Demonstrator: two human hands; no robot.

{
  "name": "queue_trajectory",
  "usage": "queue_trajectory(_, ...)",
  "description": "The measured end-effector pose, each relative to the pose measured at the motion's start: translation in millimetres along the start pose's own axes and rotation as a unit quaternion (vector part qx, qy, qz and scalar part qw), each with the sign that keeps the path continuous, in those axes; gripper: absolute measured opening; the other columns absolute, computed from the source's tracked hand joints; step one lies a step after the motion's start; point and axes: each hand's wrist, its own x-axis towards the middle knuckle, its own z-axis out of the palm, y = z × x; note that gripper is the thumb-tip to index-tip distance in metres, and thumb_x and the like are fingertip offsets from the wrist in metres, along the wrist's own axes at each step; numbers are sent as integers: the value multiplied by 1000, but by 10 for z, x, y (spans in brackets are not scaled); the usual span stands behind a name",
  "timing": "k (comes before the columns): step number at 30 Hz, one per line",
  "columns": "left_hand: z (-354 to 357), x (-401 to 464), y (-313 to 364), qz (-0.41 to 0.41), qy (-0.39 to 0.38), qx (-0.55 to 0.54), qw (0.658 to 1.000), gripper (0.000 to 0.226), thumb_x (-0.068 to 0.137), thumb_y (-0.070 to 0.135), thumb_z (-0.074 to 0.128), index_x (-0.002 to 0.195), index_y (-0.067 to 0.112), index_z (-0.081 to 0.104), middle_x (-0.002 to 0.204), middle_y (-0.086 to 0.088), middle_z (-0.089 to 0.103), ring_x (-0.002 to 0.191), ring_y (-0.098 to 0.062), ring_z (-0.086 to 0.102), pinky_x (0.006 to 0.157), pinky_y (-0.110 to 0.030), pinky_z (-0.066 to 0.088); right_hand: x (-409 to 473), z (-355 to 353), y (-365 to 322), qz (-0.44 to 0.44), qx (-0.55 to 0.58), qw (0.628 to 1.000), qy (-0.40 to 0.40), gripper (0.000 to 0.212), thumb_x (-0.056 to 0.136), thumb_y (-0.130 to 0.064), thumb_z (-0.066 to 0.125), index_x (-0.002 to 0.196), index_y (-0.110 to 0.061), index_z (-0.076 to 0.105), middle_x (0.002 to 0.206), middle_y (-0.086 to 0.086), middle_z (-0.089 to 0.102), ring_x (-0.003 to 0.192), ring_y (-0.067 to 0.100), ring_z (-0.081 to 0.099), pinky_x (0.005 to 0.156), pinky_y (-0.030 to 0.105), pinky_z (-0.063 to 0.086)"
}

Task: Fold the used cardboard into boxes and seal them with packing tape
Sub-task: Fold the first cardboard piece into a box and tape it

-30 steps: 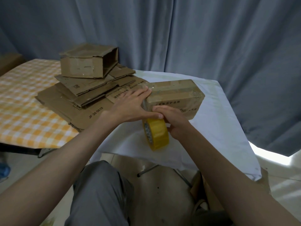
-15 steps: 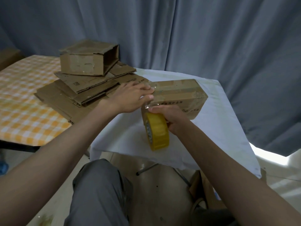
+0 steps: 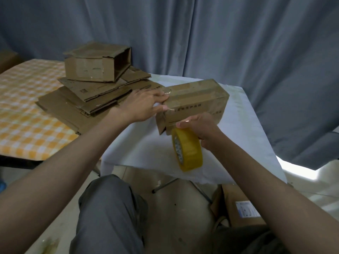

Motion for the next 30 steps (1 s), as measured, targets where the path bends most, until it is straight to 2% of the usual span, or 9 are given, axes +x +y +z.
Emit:
queue_trajectory(3,34,-16,111,5,17,-24,1000,62,95,63,45,148,31,45,155,7,42,139,-20,40,107,-43,36,-64,-228,130,-15,33,999,20,22,77,-8,83,94,5,75,89,17,74,73,19,71,63,30,62)
queue_trajectory(6,30,29,260,-2,49,-37,998,69,85,68,58,140,27,56,146,4,52,131,-22,49,99,-40,38,-141,-356,206,-27,55,998,31,14,79,-13,82,90,-5,78,95,15,75,84,24,68,80,44,59)
queue_trajectory(9,-34,87,368,-35,51,-19,998,70,77,68,68,134,27,62,137,1,60,124,-25,52,96,-39,39,-180,-407,236,-45,48,998,24,15,84,-19,78,95,-9,79,103,18,72,89,26,64,83,57,53)
queue_trajectory(13,-64,114,500,-75,49,3,996,63,72,61,75,125,27,67,125,-4,65,118,-29,52,96,-40,39,-219,-443,272,-63,45,997,-2,15,89,-24,72,100,-14,78,100,8,75,91,24,69,88,49,54)
queue_trajectory(16,-49,40,587,-81,38,9,996,75,72,59,78,137,26,56,143,-7,53,133,-32,40,107,-45,33,-251,-513,339,-84,39,996,-9,15,93,-17,66,102,-16,78,106,0,75,105,25,67,93,46,55)
queue_trajectory(19,9,-134,719,-13,148,-85,985,69,81,54,73,142,28,51,154,-3,37,140,-27,30,114,-50,29,-297,-568,399,-113,45,992,-17,17,95,-12,64,105,-16,77,106,0,74,101,21,68,85,37,58)
queue_trajectory(21,14,-212,880,39,159,-196,967,47,85,51,70,126,28,66,127,3,59,119,-15,48,101,-40,43,-315,-577,407,-129,47,990,-20,18,95,-10,63,107,-14,76,105,3,74,99,20,68,84,37,57)
queue_trajectory(24,22,-243,1083,51,61,-324,943,22,76,43,81,91,25,80,82,12,72,77,-4,63,68,-19,48,-330,-585,428,-148,47,988,-21,18,94,-8,64,107,-11,75,103,7,74,101,30,67,87,47,57)
queue_trajectory(30,54,-193,1193,-41,94,-302,948,18,70,28,88,64,31,73,60,15,67,61,2,64,55,-9,47,-413,-569,465,-144,72,987,5,16,92,-12,68,104,-15,78,99,5,75,100,32,68,87,52,56)
